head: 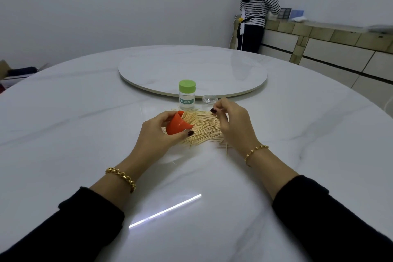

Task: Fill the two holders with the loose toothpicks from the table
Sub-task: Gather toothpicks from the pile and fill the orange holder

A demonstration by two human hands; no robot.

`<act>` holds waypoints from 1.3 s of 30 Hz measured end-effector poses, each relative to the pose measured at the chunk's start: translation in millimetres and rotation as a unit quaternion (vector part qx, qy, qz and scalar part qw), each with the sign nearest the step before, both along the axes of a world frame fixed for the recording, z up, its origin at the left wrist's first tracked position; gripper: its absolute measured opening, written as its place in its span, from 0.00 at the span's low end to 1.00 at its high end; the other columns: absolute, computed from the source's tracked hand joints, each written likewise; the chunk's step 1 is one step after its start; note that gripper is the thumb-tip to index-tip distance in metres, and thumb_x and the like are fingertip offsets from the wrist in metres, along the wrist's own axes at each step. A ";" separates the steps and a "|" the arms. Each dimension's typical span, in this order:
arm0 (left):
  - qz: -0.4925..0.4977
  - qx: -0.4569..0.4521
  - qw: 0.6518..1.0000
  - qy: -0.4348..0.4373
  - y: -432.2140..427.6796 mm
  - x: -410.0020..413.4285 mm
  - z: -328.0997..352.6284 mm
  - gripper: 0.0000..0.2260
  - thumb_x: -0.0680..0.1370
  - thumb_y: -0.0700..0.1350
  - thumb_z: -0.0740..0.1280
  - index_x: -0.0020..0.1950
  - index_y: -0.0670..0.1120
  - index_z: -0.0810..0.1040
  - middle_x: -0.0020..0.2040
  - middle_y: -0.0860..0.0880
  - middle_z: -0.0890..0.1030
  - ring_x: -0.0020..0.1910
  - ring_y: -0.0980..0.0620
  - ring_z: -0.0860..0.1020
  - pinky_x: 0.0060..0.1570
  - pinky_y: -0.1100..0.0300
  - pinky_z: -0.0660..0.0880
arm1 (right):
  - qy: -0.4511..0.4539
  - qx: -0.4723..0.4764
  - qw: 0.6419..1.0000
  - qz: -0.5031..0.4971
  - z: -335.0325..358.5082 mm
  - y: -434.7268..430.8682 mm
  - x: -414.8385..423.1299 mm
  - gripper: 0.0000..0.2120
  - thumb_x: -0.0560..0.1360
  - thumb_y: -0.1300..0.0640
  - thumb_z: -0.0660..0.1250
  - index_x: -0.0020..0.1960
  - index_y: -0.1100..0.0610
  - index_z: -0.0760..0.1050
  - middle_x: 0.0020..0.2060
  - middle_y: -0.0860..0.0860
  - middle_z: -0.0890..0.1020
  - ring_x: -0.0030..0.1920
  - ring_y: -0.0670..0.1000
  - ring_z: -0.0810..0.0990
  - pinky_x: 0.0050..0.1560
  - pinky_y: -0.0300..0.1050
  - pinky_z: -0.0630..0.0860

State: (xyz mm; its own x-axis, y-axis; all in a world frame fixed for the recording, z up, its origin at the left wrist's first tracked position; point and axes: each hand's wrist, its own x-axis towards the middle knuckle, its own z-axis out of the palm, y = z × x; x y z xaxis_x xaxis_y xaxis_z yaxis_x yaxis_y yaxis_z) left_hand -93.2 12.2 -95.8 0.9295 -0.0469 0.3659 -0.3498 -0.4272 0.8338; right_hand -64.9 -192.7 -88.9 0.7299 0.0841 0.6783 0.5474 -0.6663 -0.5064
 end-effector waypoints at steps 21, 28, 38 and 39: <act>0.003 0.041 0.999 -0.017 -2.4 -7.2 6.8 0.20 0.70 0.39 0.72 0.61 0.50 0.77 0.47 0.61 0.79 0.46 0.71 0.76 0.42 0.80 0.68 | 0.046 -0.057 0.982 0.173 -1.1 59.9 -46.3 0.26 0.79 0.51 0.49 0.73 0.61 0.64 0.70 0.55 0.70 0.71 0.49 0.65 0.73 0.43 0.58; -0.007 -0.006 1.000 -0.004 0.3 -4.6 5.7 0.20 0.69 0.42 0.75 0.59 0.50 0.78 0.49 0.59 0.81 0.50 0.64 0.78 0.45 0.75 0.73 | 0.059 -0.192 0.978 0.060 -5.1 51.2 -31.6 0.34 0.76 0.41 0.39 0.76 0.55 0.59 0.77 0.49 0.56 0.77 0.46 0.49 0.75 0.55 0.41; -0.005 0.000 1.000 0.008 1.6 -0.9 1.7 0.25 0.68 0.48 0.77 0.63 0.50 0.77 0.55 0.54 0.80 0.55 0.58 0.78 0.48 0.71 0.74 | 0.132 -0.069 0.988 0.037 -2.3 7.5 -16.9 0.23 0.81 0.50 0.50 0.74 0.54 0.63 0.73 0.49 0.66 0.74 0.45 0.59 0.74 0.48 0.51; -0.004 0.002 1.000 0.011 1.7 -1.0 1.6 0.25 0.68 0.48 0.77 0.63 0.50 0.77 0.56 0.54 0.80 0.56 0.57 0.77 0.48 0.72 0.74 | 0.156 -0.067 0.985 0.021 -3.8 0.3 -13.7 0.21 0.82 0.52 0.52 0.73 0.55 0.63 0.72 0.50 0.66 0.73 0.46 0.60 0.74 0.48 0.52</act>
